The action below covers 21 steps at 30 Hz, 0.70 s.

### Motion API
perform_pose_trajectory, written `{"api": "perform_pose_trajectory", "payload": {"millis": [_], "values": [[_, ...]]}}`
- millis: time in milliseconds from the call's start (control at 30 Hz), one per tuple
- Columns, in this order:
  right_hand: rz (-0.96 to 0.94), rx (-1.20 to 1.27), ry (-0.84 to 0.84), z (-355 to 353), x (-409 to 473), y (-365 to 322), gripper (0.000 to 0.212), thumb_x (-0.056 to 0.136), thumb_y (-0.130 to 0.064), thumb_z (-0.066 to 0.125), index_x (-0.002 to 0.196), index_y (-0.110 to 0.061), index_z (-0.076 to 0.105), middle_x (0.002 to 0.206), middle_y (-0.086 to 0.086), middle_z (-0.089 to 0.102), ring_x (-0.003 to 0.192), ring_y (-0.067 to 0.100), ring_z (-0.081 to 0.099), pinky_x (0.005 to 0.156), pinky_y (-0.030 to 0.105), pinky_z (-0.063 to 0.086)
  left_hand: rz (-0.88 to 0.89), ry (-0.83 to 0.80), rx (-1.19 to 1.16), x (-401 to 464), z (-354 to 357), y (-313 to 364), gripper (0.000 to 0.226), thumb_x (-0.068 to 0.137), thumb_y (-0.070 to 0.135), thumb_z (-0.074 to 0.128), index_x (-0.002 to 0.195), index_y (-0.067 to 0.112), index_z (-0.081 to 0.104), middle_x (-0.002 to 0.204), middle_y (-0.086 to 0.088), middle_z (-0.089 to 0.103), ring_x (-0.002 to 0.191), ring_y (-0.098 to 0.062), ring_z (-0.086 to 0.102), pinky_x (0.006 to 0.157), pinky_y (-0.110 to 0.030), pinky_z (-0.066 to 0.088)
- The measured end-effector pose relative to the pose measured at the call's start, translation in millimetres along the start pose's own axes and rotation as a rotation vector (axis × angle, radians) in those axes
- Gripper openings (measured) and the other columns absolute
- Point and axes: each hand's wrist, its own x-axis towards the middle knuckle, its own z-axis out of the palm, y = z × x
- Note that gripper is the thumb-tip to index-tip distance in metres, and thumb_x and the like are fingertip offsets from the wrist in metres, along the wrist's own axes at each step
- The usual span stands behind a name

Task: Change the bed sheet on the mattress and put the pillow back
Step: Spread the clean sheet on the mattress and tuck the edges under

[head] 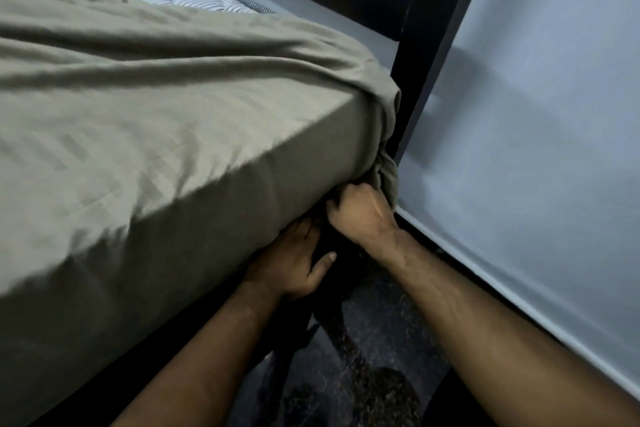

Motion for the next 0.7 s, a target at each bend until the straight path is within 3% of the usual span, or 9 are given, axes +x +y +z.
{"api": "perform_pose_trajectory", "payload": {"millis": [100, 167, 267, 333, 400, 500, 600, 700], "values": [[-0.097, -0.135, -0.101, -14, -16, 12, 0.021, 0.097, -0.029, 0.052, 0.098, -0.015, 0.067, 0.095, 0.010, 0.069, 0.088, 0.033, 0.066, 0.062, 0.032, 0.041, -0.094, 0.009, -0.157, 17, 0, 3, 0.083, 0.093, 0.056, 0.019, 0.155, 0.004, 0.034, 0.162, -0.015, 0.033, 0.151, -0.025, 0.027, 0.125, -0.026, 0.012], [-0.101, -0.141, -0.062, -13, -23, 25, 0.026, 0.102, -0.032, 0.047, 0.102, -0.016, 0.067, 0.104, 0.009, 0.069, 0.096, 0.031, 0.065, 0.065, 0.033, 0.042, -0.149, 0.010, -0.250, 26, 4, 2, 0.080, 0.093, 0.053, 0.016, 0.159, 0.009, 0.029, 0.165, -0.010, 0.029, 0.153, -0.020, 0.024, 0.125, -0.027, 0.013], [-0.104, -0.110, -0.030, 8, -27, 35, 0.038, 0.106, -0.035, 0.034, 0.122, -0.015, 0.062, 0.126, 0.009, 0.064, 0.112, 0.031, 0.062, 0.086, 0.039, 0.049, -0.197, 0.027, -0.204, 28, 13, 3, 0.078, 0.092, 0.050, 0.016, 0.159, 0.012, 0.027, 0.164, -0.009, 0.032, 0.151, -0.019, 0.028, 0.123, -0.031, 0.022], [-0.089, -0.158, -0.016, 24, -30, 32, 0.055, 0.103, -0.037, 0.023, 0.135, -0.008, 0.056, 0.137, 0.014, 0.058, 0.126, 0.031, 0.055, 0.106, 0.040, 0.044, -0.205, 0.032, -0.179, 27, 16, 2, 0.080, 0.090, 0.055, 0.015, 0.160, 0.015, 0.026, 0.164, -0.007, 0.032, 0.150, -0.019, 0.029, 0.122, -0.033, 0.024], [-0.067, -0.182, 0.022, 35, -30, 28, 0.062, 0.099, -0.036, 0.022, 0.144, -0.004, 0.049, 0.143, 0.016, 0.053, 0.134, 0.031, 0.048, 0.114, 0.041, 0.038, -0.214, 0.013, -0.199, 27, 16, 1, 0.082, 0.091, 0.061, 0.011, 0.161, 0.020, 0.021, 0.166, -0.003, 0.027, 0.152, -0.017, 0.026, 0.122, -0.035, 0.024], [-0.063, -0.178, -0.008, 32, -13, 27, 0.056, 0.088, -0.037, 0.031, 0.126, -0.010, 0.061, 0.128, 0.012, 0.060, 0.117, 0.031, 0.057, 0.100, 0.040, 0.048, -0.242, 0.029, -0.154, 27, 16, 6, 0.081, 0.094, 0.063, 0.004, 0.162, 0.020, 0.019, 0.167, -0.002, 0.025, 0.153, -0.017, 0.023, 0.123, -0.036, 0.023], [-0.068, -0.221, -0.051, 19, 6, 15, 0.027, 0.091, -0.028, 0.046, 0.097, -0.013, 0.067, 0.102, 0.008, 0.069, 0.096, 0.031, 0.064, 0.078, 0.035, 0.048, -0.238, 0.034, -0.092, 26, 15, 9, 0.079, 0.097, 0.057, 0.006, 0.161, 0.014, 0.023, 0.167, -0.006, 0.026, 0.154, -0.020, 0.023, 0.124, -0.035, 0.020], [-0.072, -0.153, -0.090, 16, 26, 4, 0.029, 0.098, -0.025, 0.044, 0.105, -0.014, 0.070, 0.115, 0.011, 0.071, 0.106, 0.032, 0.064, 0.091, 0.035, 0.049, -0.195, -0.041, -0.095, 28, 9, 0, 0.084, 0.094, 0.058, 0.007, 0.161, 0.009, 0.018, 0.168, -0.009, 0.018, 0.156, -0.021, 0.014, 0.126, -0.036, 0.013]]}}
